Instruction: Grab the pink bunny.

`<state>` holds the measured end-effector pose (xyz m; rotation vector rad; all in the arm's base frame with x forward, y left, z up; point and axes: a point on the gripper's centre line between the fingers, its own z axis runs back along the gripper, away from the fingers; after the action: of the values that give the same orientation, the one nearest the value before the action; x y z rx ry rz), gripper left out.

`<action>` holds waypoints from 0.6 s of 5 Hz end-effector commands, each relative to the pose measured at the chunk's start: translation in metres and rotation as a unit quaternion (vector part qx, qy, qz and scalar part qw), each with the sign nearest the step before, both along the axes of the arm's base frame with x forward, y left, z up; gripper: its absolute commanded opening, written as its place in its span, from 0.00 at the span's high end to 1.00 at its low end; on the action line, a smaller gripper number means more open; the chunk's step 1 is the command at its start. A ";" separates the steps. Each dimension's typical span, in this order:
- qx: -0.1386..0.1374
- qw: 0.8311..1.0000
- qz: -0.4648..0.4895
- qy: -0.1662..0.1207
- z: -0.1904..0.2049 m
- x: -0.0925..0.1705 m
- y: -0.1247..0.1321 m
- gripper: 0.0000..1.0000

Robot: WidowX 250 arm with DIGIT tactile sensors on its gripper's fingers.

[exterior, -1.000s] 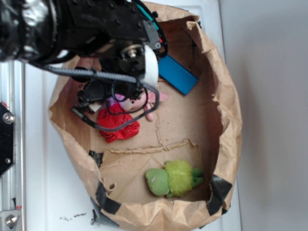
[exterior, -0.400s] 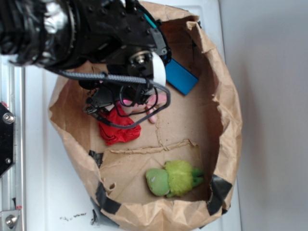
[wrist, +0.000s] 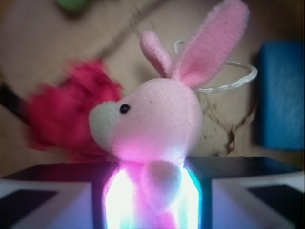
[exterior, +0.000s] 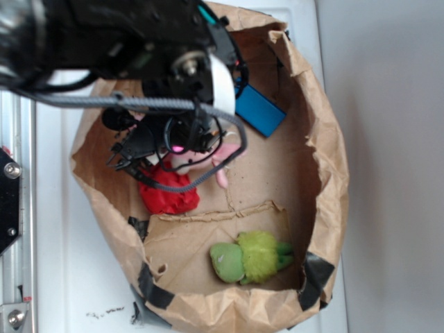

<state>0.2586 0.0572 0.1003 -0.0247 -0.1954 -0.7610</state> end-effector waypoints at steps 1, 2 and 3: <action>-0.018 0.998 0.015 -0.050 0.064 0.005 -0.001 1.00; -0.012 0.998 0.032 -0.057 0.077 0.005 -0.005 1.00; 0.000 0.995 0.070 -0.071 0.089 0.005 -0.016 1.00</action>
<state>0.2594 0.0483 0.1624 0.0063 -0.2592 -0.6038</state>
